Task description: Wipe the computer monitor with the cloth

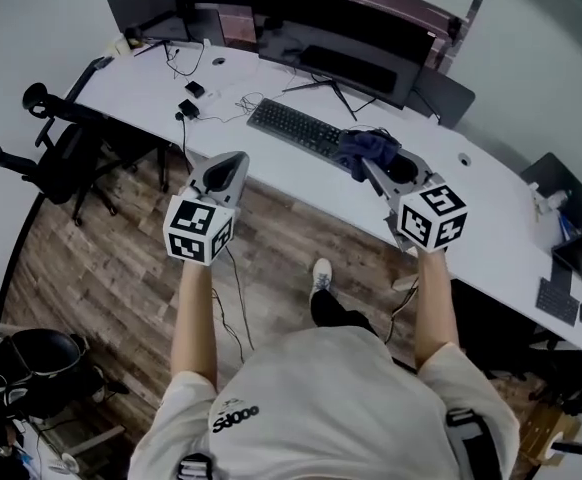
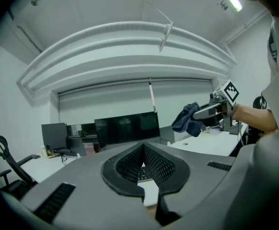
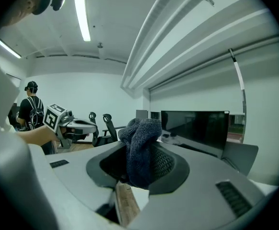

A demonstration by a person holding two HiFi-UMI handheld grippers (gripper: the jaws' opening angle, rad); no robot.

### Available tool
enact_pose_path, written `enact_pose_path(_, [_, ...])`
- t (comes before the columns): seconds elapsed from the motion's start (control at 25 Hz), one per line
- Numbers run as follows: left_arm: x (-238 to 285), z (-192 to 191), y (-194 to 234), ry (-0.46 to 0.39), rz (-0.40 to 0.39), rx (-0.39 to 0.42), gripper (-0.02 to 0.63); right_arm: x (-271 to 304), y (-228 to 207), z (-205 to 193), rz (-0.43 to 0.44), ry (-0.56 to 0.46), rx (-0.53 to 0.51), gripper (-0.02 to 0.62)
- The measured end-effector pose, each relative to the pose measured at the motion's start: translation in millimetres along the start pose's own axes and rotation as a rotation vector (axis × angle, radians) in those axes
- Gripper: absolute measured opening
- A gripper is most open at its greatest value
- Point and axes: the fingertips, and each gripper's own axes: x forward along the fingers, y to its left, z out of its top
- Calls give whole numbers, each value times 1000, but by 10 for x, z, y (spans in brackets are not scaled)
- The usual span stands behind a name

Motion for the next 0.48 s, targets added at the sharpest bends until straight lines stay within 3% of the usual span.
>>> enact_pose_path(0.24, [840, 150, 476, 6, 43, -23, 18, 718, -762, 153, 46, 10, -69, 103])
enact_pose_path(0.48, [1614, 343, 849, 13, 79, -29, 18, 1311, -1481, 395, 97, -12, -69, 103])
